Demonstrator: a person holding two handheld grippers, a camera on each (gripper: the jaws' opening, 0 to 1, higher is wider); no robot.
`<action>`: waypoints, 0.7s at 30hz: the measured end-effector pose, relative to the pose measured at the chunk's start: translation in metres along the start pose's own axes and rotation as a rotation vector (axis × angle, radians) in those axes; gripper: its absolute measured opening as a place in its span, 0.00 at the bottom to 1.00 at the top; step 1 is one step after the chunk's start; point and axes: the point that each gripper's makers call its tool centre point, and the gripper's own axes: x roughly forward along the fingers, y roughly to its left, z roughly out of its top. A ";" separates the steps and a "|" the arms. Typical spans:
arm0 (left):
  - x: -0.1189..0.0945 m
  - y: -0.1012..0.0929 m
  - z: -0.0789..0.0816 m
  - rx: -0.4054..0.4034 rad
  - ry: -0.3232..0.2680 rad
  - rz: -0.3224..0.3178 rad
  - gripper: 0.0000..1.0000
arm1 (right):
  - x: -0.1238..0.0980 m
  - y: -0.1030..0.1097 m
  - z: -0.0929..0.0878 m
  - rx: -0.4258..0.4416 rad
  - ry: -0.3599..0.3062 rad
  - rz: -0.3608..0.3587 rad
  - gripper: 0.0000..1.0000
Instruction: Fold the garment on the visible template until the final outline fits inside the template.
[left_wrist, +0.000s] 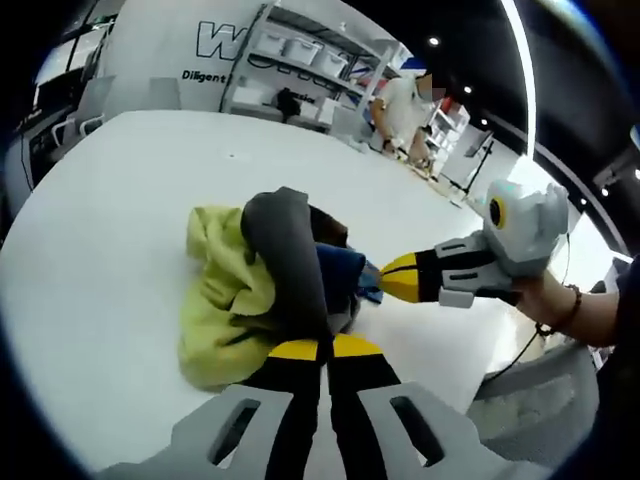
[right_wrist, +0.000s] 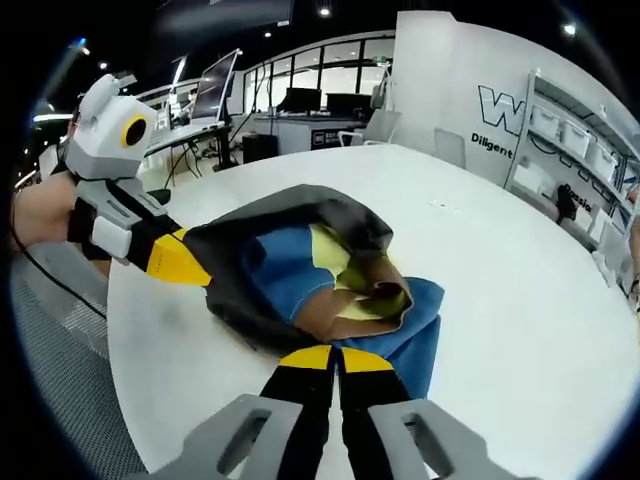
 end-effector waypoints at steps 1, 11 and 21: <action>-0.002 0.001 0.003 -0.002 -0.014 0.006 0.00 | -0.003 -0.003 0.002 -0.003 -0.007 -0.017 0.00; -0.014 0.012 0.007 -0.007 -0.008 0.026 0.00 | -0.020 -0.023 0.011 0.001 -0.018 -0.081 0.00; -0.037 0.028 0.034 0.036 -0.059 0.065 0.00 | -0.043 -0.050 0.023 0.103 -0.070 -0.149 0.00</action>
